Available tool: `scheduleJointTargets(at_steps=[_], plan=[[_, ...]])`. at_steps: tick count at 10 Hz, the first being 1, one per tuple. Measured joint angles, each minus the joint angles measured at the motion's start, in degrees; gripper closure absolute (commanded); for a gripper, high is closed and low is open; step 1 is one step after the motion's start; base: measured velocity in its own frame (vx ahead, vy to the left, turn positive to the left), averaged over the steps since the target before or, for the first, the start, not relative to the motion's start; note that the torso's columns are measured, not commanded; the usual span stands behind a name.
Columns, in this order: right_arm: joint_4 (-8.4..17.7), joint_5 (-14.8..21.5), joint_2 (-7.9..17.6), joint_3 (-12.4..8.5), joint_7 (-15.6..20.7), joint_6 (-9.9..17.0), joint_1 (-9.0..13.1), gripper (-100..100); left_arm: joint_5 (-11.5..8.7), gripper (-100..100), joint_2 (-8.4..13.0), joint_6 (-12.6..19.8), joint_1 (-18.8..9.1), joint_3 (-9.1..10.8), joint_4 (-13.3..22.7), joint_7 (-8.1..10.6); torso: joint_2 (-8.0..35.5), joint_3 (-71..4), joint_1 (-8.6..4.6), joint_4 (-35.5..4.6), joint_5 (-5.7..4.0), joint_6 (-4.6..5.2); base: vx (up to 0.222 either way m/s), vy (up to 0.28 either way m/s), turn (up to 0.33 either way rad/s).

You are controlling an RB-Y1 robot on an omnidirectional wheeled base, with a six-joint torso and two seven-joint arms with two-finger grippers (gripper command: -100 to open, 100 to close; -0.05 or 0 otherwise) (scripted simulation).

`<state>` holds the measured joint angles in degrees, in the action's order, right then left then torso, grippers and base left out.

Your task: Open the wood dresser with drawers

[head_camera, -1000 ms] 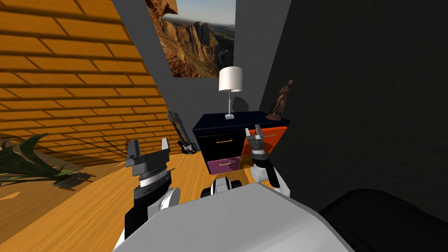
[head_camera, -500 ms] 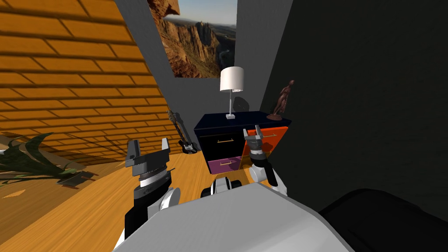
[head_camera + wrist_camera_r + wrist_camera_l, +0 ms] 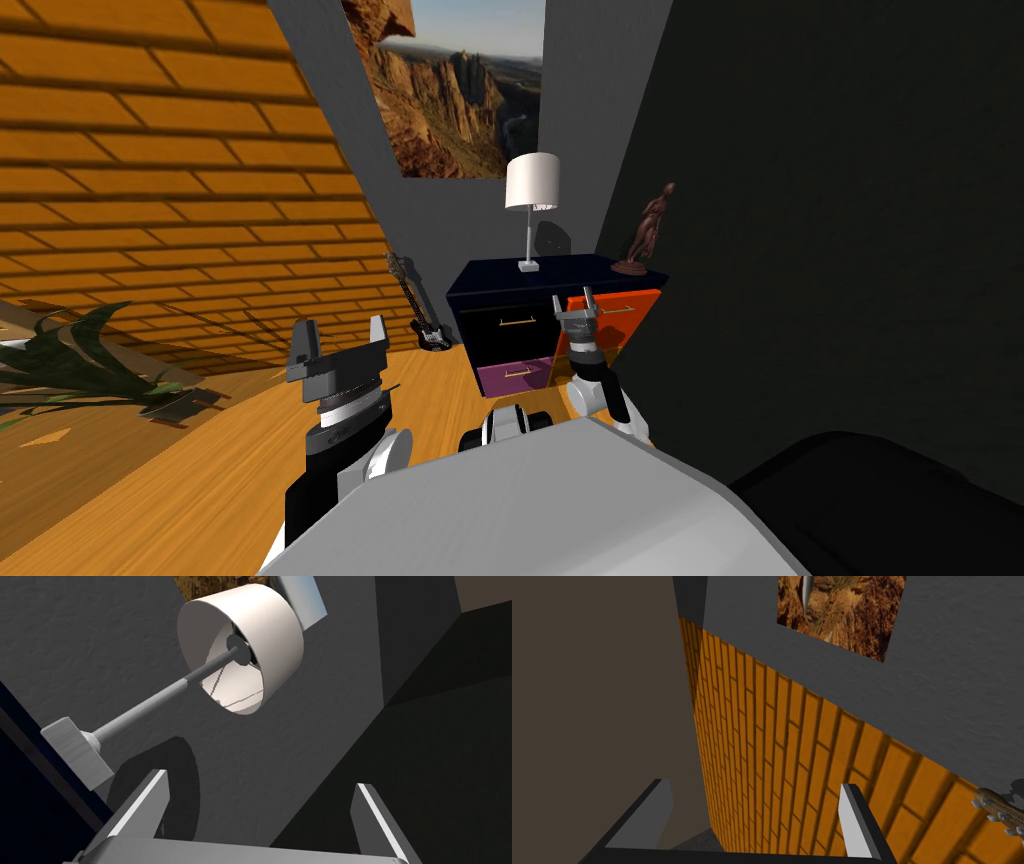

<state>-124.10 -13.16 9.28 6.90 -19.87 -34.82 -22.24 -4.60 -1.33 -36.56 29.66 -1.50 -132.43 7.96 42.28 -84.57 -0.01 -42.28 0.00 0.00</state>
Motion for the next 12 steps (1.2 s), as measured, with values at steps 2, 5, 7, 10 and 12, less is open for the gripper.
scheduleJointTargets(at_steps=[2,5,7,10,12], plan=[[0.6,-1.9,0.2,0.9,-2.9,-0.2,0.5,-100,0.0,0,0.0,0.0,0.0,0.00,0.0,0.00,0.0,0.0,0.00,0.0,0.00,0.00,-0.004,0.018,0.015],[2.0,-5.3,0.5,2.3,-7.5,-0.9,1.2,-100,0.0,0,0.0,0.0,0.0,0.00,0.0,0.00,0.0,0.0,0.02,0.0,0.00,-0.01,-0.004,0.019,0.012],[2.9,-7.4,0.7,3.2,-10.6,-1.2,1.9,-100,0.0,0,0.0,0.0,0.0,0.00,0.0,0.00,0.0,0.0,0.01,0.0,0.00,-0.01,-0.006,0.020,0.015],[4.1,-10.4,1.0,4.4,-15.5,-1.6,2.7,-100,0.0,0,0.0,0.0,0.0,0.00,0.0,0.00,0.0,0.0,0.00,0.0,0.00,0.00,-0.005,0.019,0.017],[4.8,-12.6,1.1,5.4,-18.7,-1.9,3.1,-100,0.0,0,0.0,0.0,0.0,0.00,0.0,0.00,0.0,0.0,0.01,0.0,0.00,0.00,-0.002,0.015,0.004]])
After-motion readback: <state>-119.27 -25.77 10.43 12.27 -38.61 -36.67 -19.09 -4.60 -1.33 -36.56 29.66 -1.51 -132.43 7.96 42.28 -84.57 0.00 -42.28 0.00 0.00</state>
